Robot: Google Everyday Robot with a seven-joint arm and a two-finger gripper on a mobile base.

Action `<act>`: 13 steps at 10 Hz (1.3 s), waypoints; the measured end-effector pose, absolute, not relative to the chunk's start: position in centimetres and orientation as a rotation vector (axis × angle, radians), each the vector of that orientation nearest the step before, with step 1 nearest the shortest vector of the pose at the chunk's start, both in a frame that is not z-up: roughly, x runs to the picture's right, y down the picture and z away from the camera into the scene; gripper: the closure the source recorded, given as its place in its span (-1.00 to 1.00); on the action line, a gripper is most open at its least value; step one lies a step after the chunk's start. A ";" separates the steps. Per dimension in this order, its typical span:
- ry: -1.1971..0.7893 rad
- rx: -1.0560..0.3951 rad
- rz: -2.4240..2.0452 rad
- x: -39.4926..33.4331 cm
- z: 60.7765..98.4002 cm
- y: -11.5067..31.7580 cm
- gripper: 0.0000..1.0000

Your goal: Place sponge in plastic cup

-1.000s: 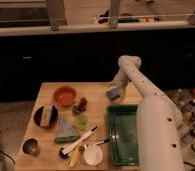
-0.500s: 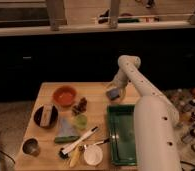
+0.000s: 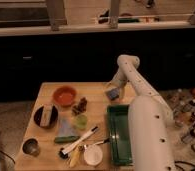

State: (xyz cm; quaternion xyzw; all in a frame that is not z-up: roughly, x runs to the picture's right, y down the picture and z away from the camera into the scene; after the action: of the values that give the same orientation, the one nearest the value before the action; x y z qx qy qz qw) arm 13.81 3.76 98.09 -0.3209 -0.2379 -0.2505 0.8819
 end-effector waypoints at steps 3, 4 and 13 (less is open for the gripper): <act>-0.502 -0.683 -0.483 14.1 99.2 3.7 -0.60; -0.504 -0.688 -0.471 14.2 99.6 3.8 -0.60; -0.498 -0.672 -0.415 16.7 98.5 4.1 0.49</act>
State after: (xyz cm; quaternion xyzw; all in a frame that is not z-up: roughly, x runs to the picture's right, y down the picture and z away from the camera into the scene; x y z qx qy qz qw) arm 16.71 4.12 98.48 -0.3238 -0.2402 -0.1999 0.8930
